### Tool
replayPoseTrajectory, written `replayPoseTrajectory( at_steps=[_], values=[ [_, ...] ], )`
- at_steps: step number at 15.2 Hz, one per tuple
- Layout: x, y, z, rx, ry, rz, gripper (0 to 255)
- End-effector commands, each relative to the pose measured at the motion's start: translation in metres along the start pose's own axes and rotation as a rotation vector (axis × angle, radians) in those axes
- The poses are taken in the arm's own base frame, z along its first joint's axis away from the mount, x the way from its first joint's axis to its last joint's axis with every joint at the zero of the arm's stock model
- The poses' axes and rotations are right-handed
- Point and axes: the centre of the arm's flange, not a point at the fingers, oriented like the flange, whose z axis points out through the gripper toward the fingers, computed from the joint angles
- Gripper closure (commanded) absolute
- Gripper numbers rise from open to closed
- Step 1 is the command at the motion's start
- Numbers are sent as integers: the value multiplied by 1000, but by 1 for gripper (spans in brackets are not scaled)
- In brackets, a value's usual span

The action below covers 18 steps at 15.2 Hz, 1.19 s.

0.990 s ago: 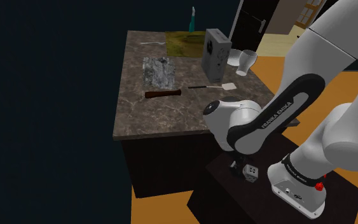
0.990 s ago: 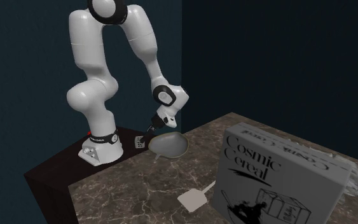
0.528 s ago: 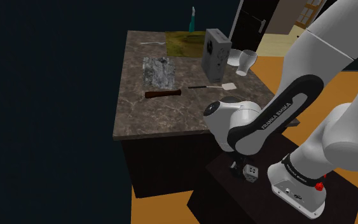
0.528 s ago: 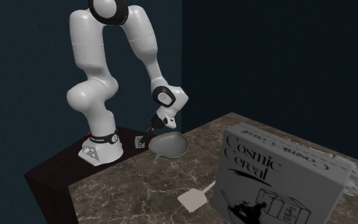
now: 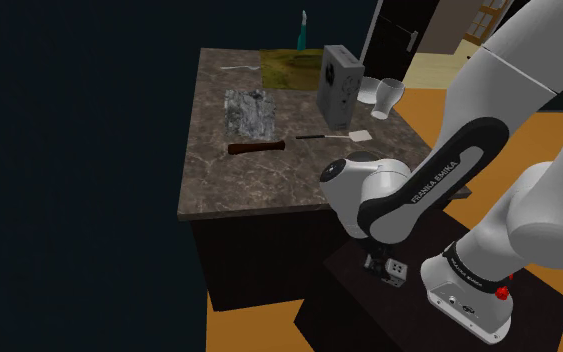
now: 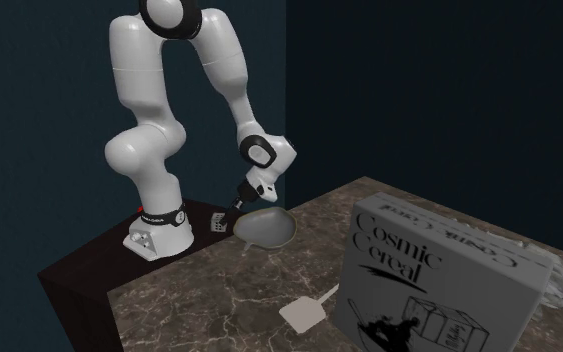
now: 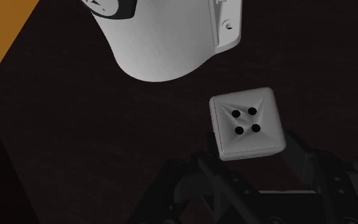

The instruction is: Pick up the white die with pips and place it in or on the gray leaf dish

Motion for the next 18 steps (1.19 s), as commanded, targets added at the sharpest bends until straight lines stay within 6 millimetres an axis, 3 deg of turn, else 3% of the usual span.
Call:
replayPoseTrajectory(
  at_steps=[1,18],
  values=[
    [0,0,1,-1,-2,0,255],
    [-54,15,-63,-1,-2,0,255]
  ],
)
